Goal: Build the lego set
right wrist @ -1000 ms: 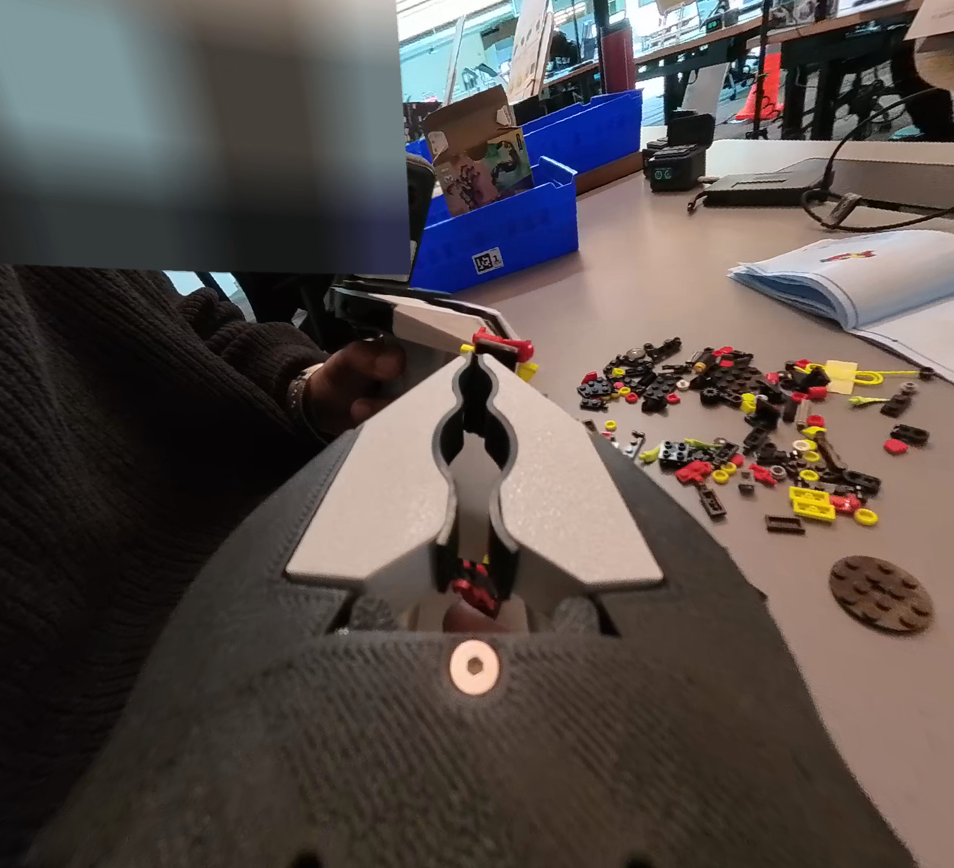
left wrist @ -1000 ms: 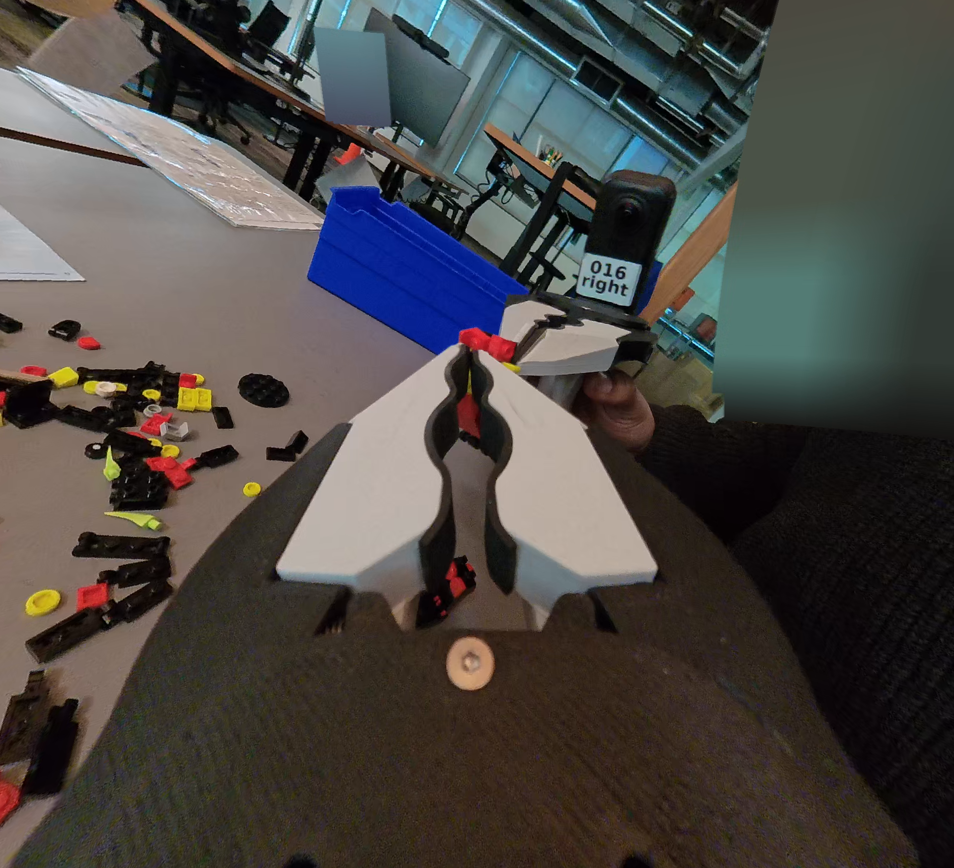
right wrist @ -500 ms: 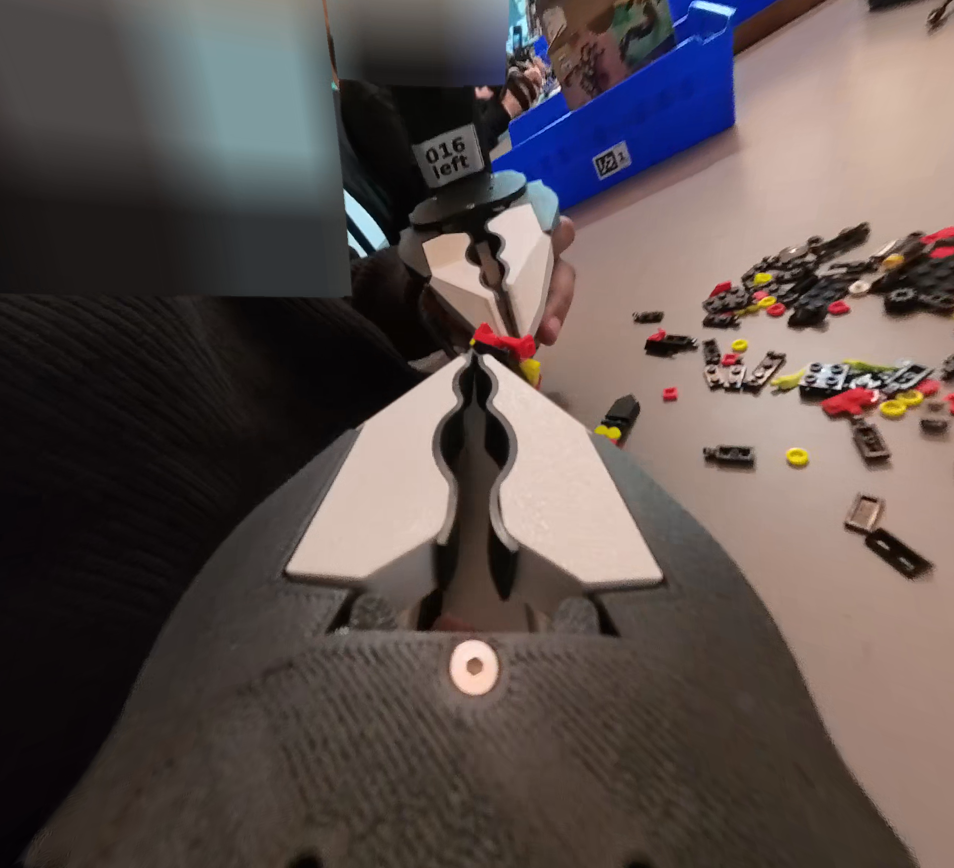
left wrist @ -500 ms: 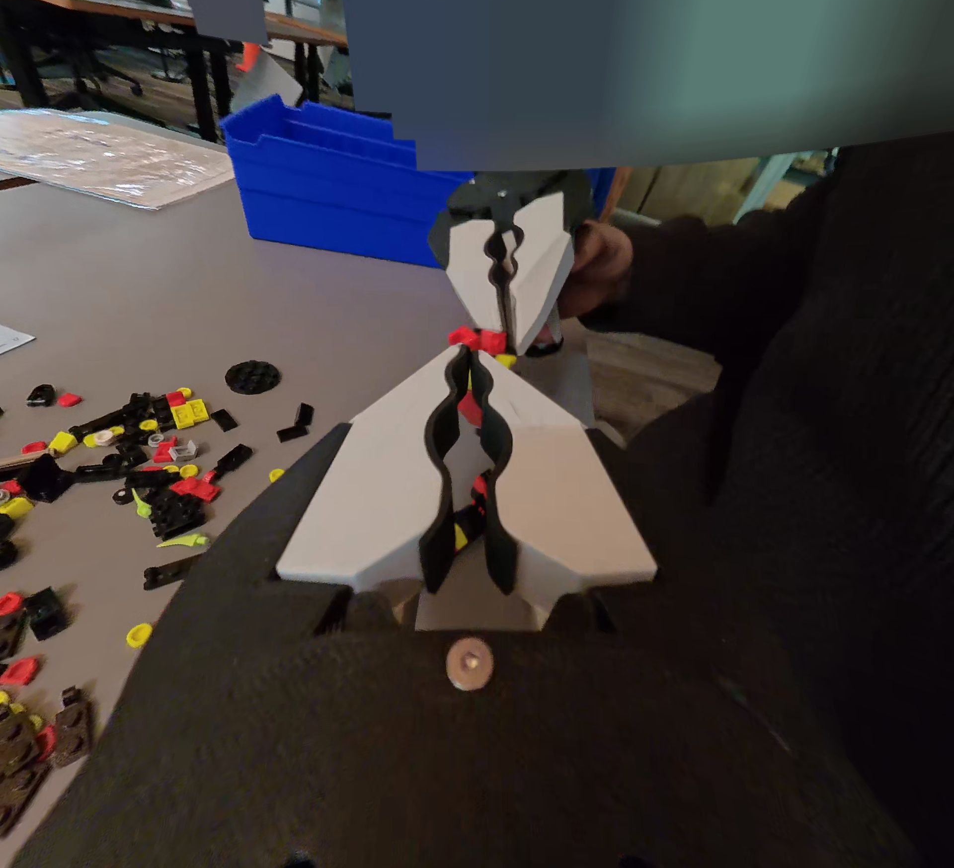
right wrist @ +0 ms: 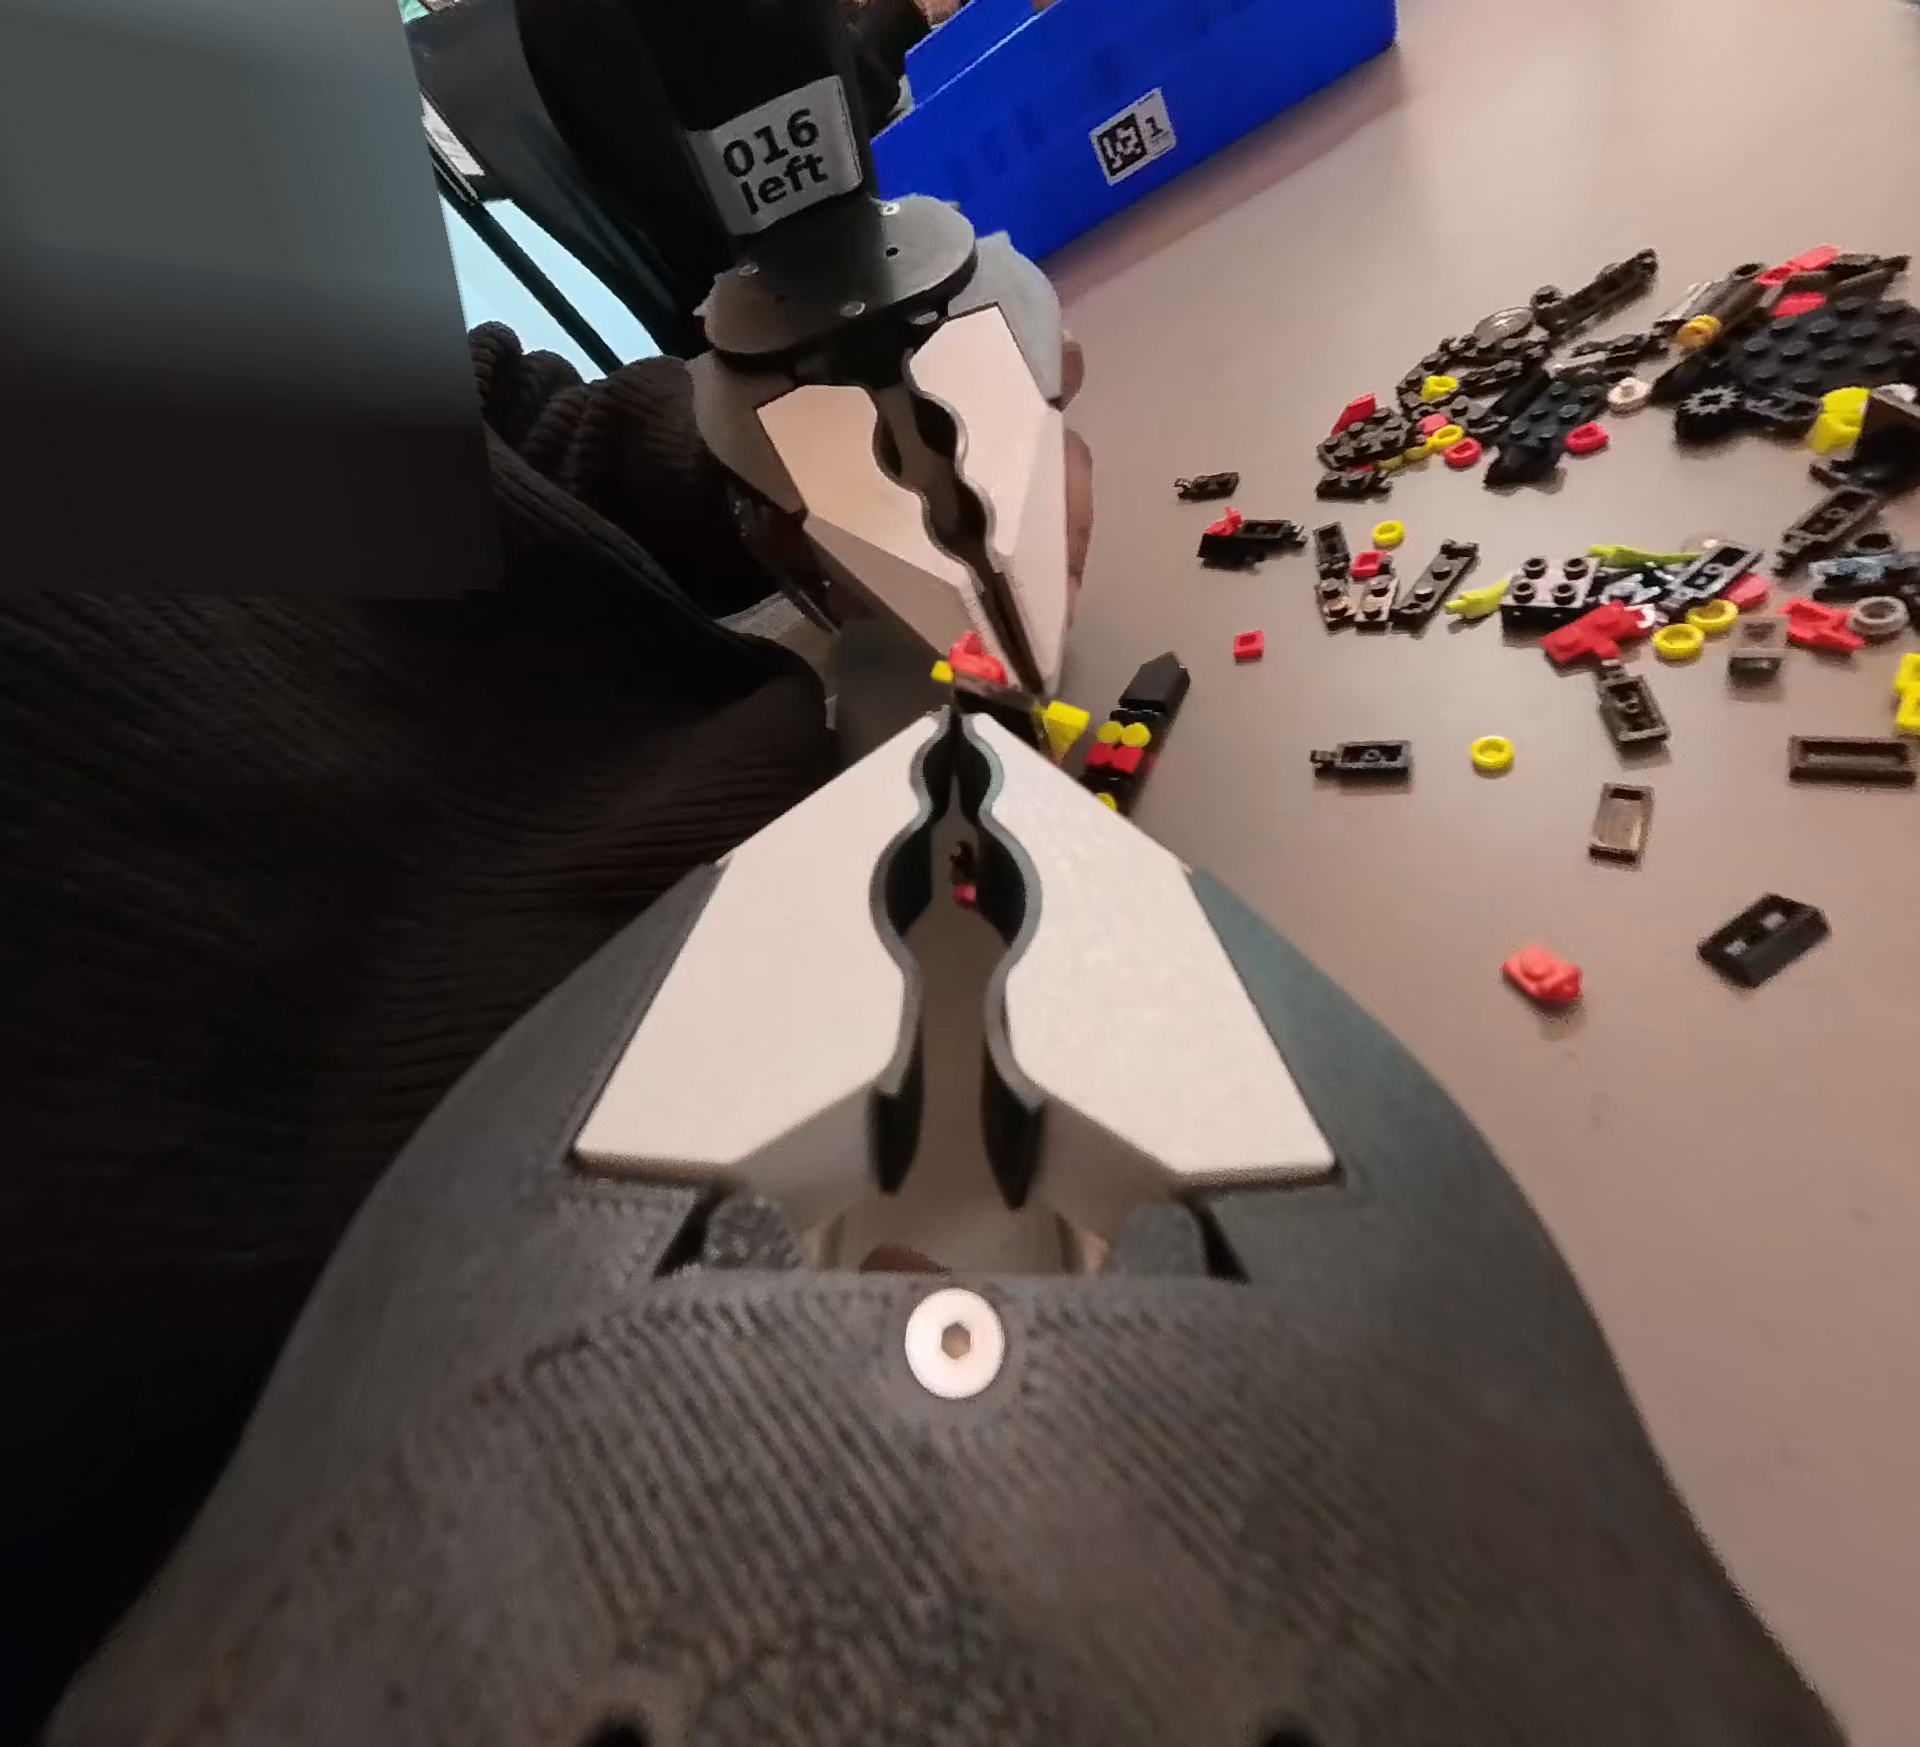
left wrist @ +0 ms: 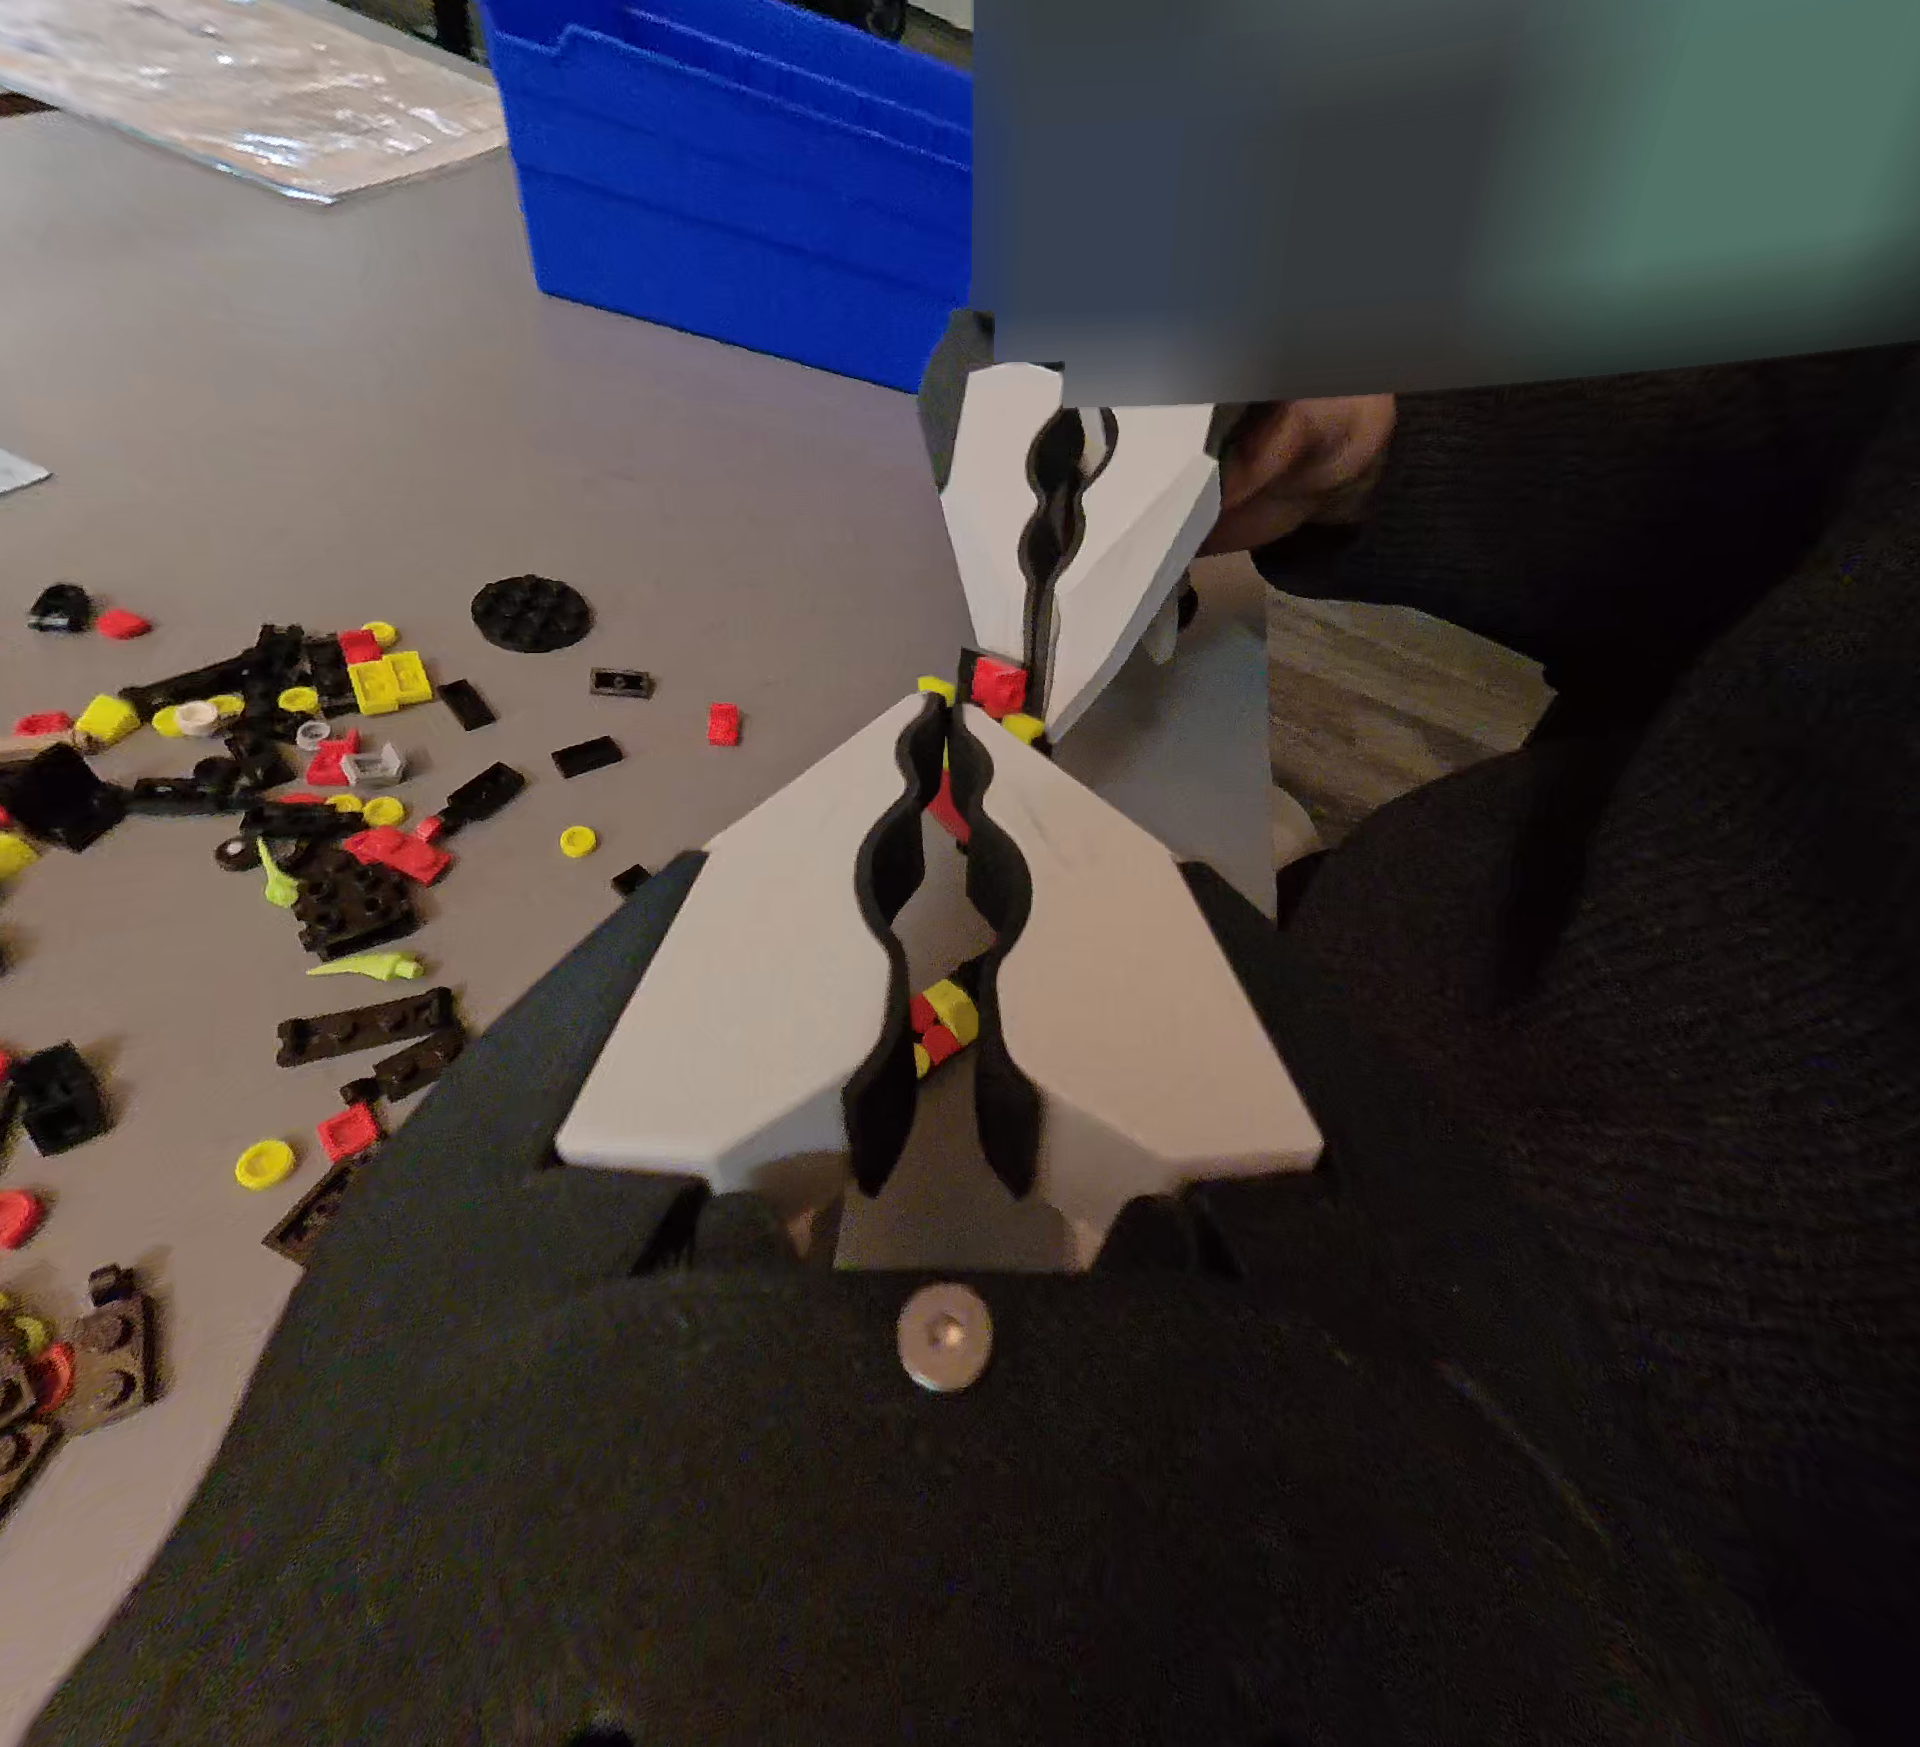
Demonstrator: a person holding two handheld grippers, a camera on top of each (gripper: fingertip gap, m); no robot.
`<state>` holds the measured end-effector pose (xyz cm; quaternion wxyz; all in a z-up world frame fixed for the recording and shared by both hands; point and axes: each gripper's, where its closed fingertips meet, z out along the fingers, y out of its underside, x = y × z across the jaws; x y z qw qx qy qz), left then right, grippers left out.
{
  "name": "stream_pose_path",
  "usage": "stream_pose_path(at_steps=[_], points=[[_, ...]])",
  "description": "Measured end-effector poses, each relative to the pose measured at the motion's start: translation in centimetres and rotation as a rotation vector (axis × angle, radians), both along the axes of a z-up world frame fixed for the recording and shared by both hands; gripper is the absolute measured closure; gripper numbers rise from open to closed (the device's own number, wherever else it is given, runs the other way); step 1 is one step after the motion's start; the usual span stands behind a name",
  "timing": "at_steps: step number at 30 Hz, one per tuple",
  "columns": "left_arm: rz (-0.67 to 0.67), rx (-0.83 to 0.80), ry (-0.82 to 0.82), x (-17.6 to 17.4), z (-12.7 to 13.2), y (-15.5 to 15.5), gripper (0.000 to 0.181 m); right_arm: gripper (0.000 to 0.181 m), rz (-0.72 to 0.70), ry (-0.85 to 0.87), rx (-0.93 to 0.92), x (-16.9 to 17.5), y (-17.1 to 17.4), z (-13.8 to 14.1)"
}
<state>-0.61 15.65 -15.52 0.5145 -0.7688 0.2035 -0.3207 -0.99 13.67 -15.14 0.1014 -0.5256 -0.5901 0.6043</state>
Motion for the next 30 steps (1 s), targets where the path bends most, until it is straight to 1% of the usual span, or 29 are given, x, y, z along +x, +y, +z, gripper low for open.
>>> stream_pose_path(at_steps=[3,5,14,20,26,30], points=[[0.046,-0.038,-0.008,-0.5,-0.6,0.6,0.181,0.181,-0.034,-0.02,0.0,-0.4,0.2,-0.4],[0.069,-0.054,-0.001,-0.8,-0.9,0.8,0.181,0.175,-0.05,-0.032,-0.009,-0.6,0.3,-0.6],[0.139,-0.04,0.034,-1.6,-1.0,1.3,0.181,0.165,-0.122,-0.045,-0.062,-1.3,0.8,-0.2],[0.154,-0.037,0.033,-1.9,-1.0,1.5,0.181,0.164,-0.174,-0.077,0.037,-1.5,1.3,-0.9],[0.157,-0.039,0.038,-1.9,-1.1,1.5,0.181,0.164,-0.197,-0.1,0.052,-1.7,1.4,-1.4],[0.142,-0.043,0.048,-1.6,-1.3,1.4,0.181,0.158,-0.219,-0.117,0.06,-1.7,1.8,-1.8]])
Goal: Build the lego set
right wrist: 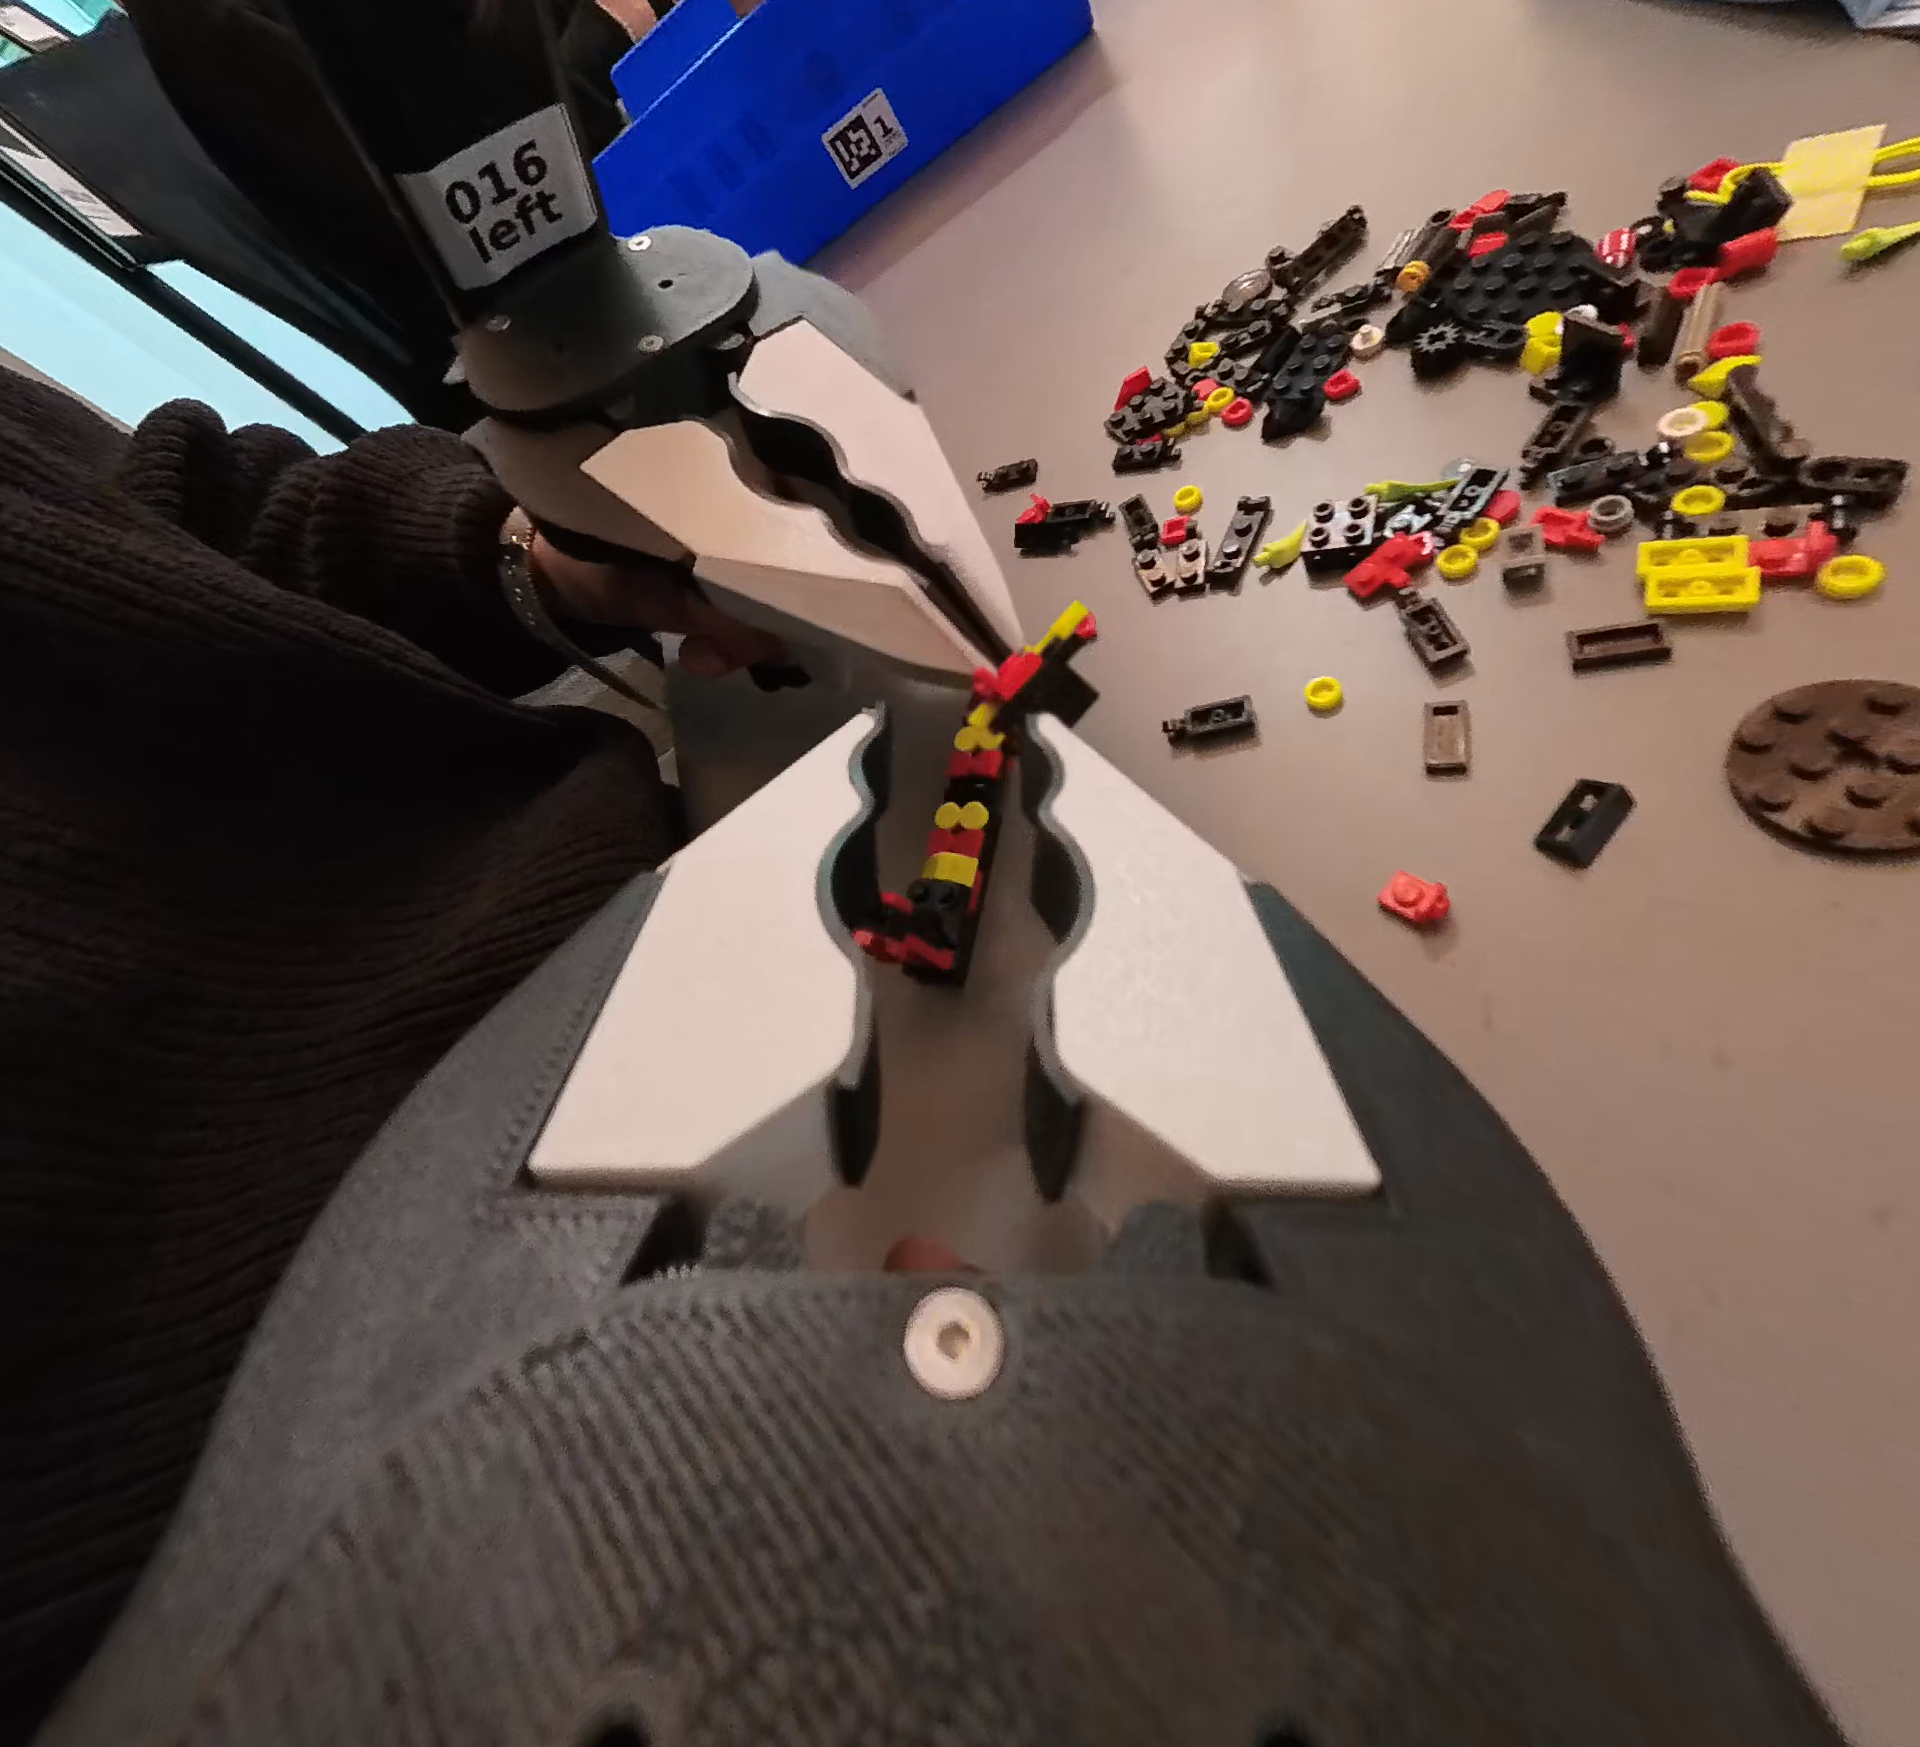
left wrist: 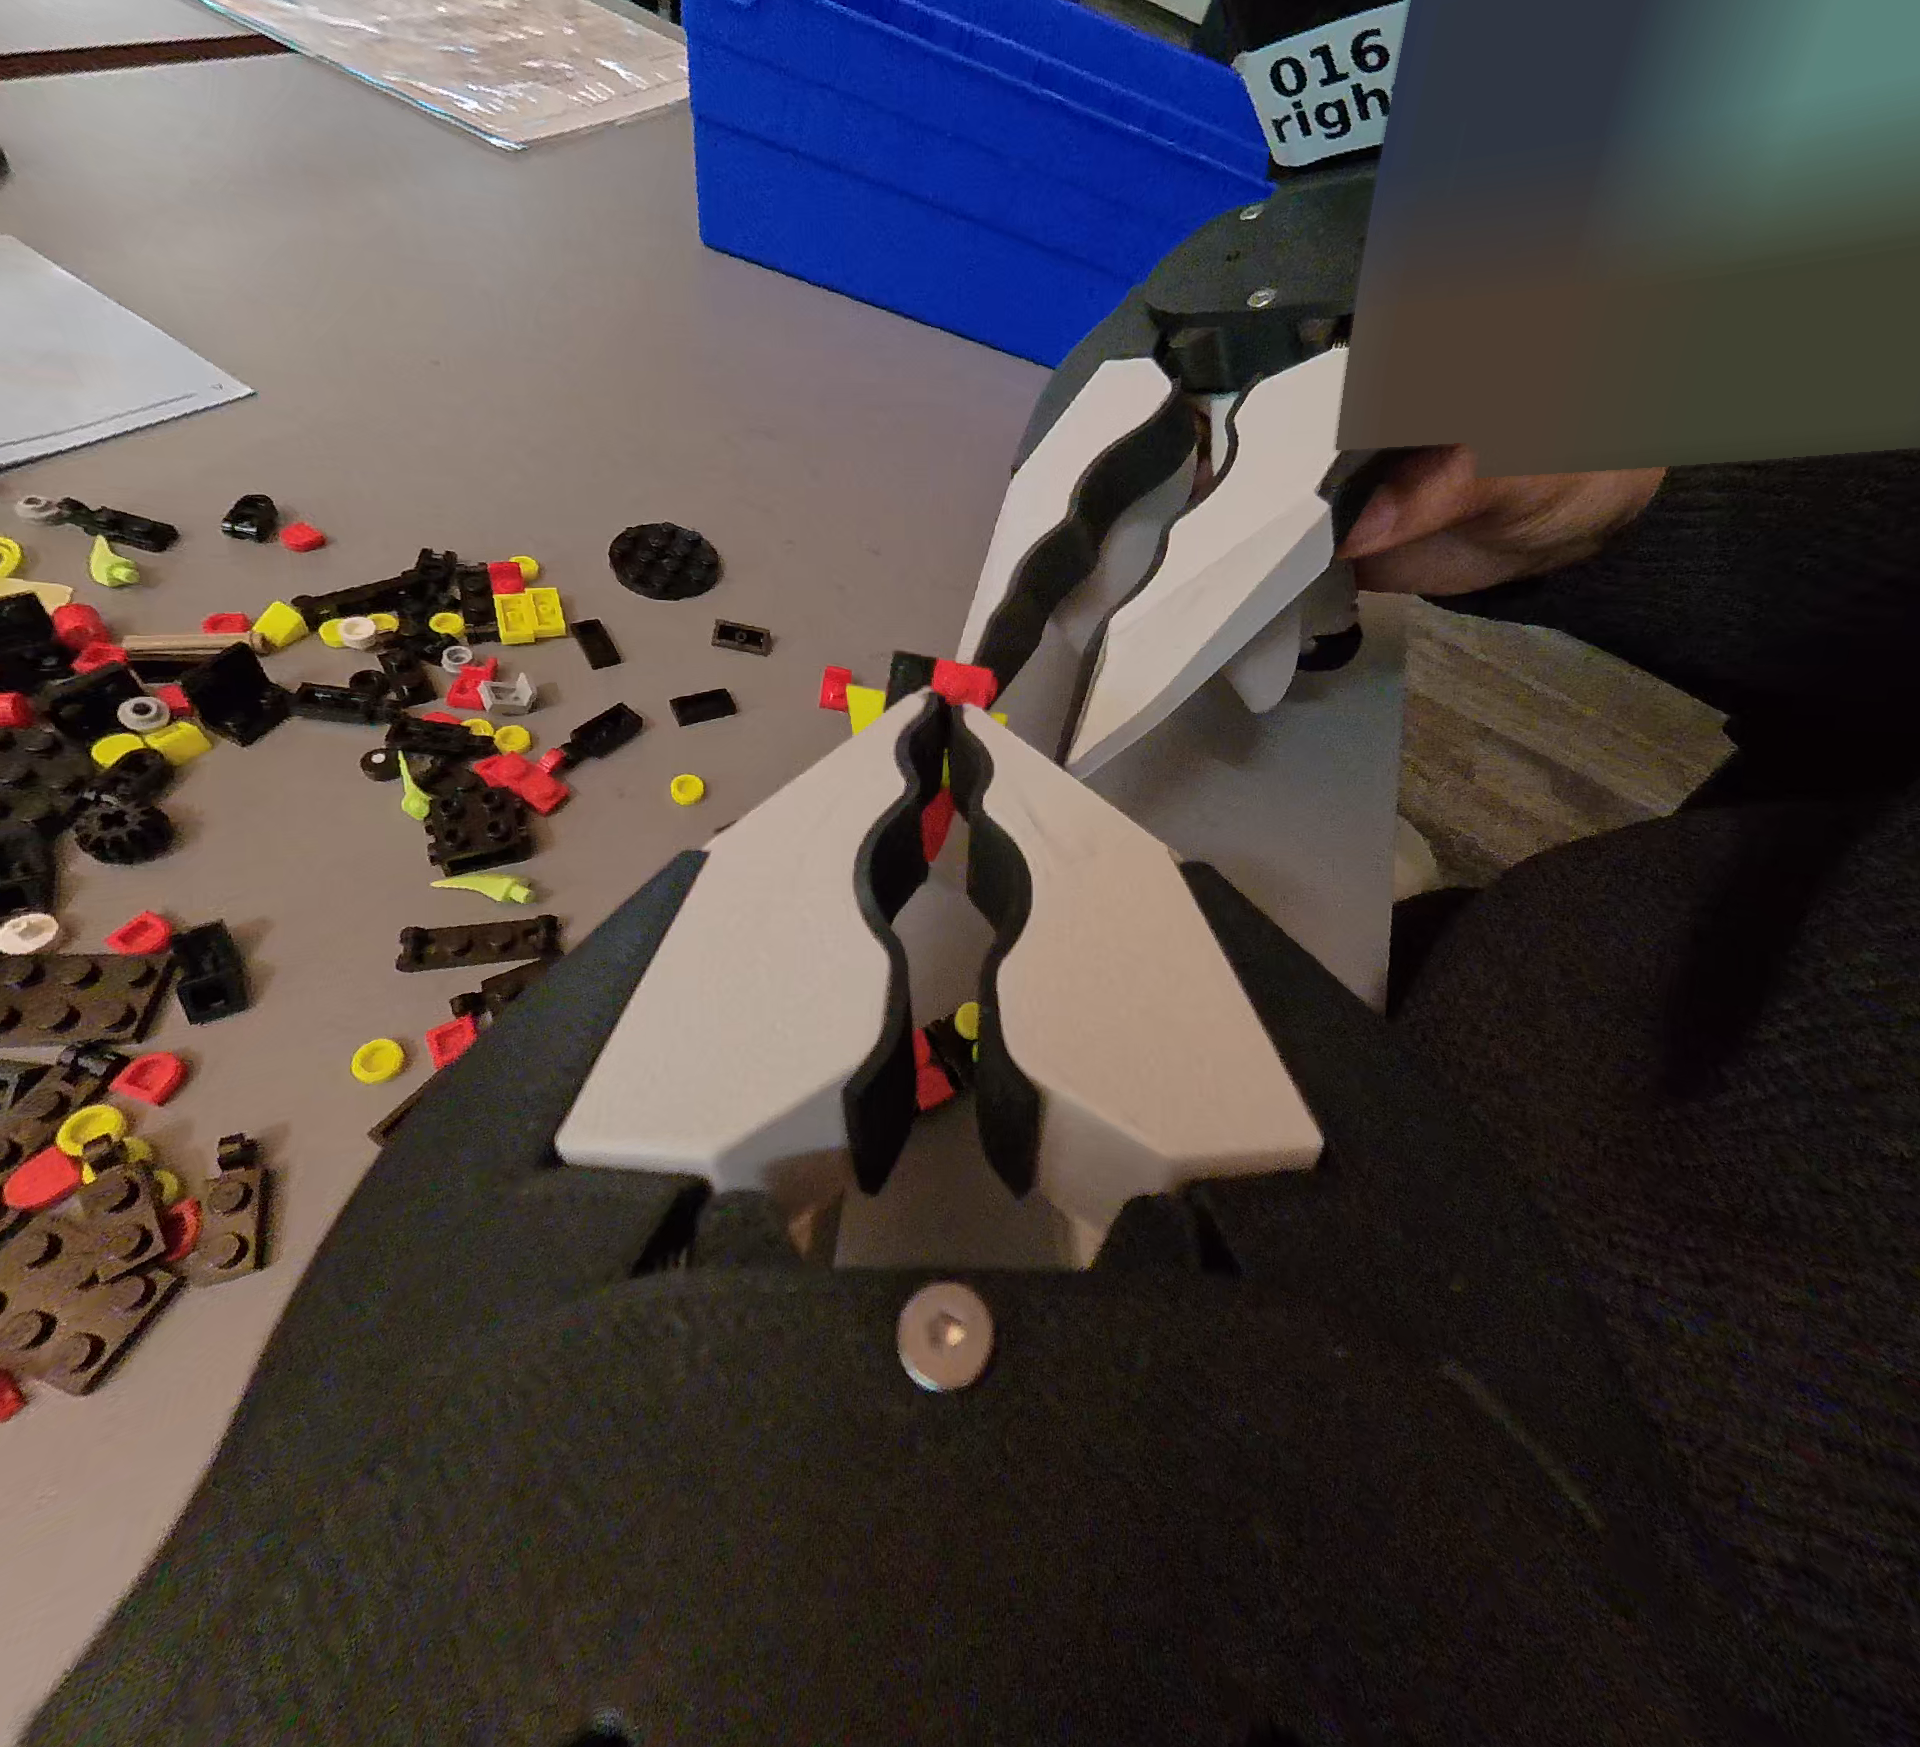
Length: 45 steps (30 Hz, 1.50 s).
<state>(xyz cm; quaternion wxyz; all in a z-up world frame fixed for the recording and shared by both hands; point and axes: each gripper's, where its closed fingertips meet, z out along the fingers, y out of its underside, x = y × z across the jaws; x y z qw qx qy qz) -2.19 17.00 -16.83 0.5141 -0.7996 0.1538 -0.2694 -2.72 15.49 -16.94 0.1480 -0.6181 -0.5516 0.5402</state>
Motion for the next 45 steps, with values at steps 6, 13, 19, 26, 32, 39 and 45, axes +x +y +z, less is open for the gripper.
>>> stream_pose_path(at_steps=[6,13,19,26,32,39,45], points=[[-0.022,-0.012,0.015,0.5,-0.4,-0.2,0.181,0.159,-0.017,-0.017,0.005,-0.1,0.4,-0.6],[-0.026,-0.027,-0.03,0.5,-0.2,-0.2,0.181,0.164,-0.012,0.011,0.028,-0.1,0.6,-0.3],[-0.037,-0.034,-0.051,0.7,-0.1,-0.3,0.181,0.162,-0.007,0.034,-0.022,-0.1,0.5,0.1],[-0.047,-0.029,-0.066,0.8,0.1,-0.4,0.181,0.161,-0.001,0.043,-0.055,-0.1,0.4,0.4],[-0.088,-0.022,-0.03,1.6,-0.1,-0.8,0.181,0.152,-0.005,0.059,-0.249,-0.1,0.1,1.4],[-0.111,-0.023,0.031,2.1,-0.7,-1.0,0.181,0.168,0.0,0.041,-0.2,0.0,0.4,0.8],[-0.116,-0.014,0.004,2.2,-0.2,-1.1,0.181,0.17,-0.003,0.046,-0.19,0.1,0.7,0.9]])
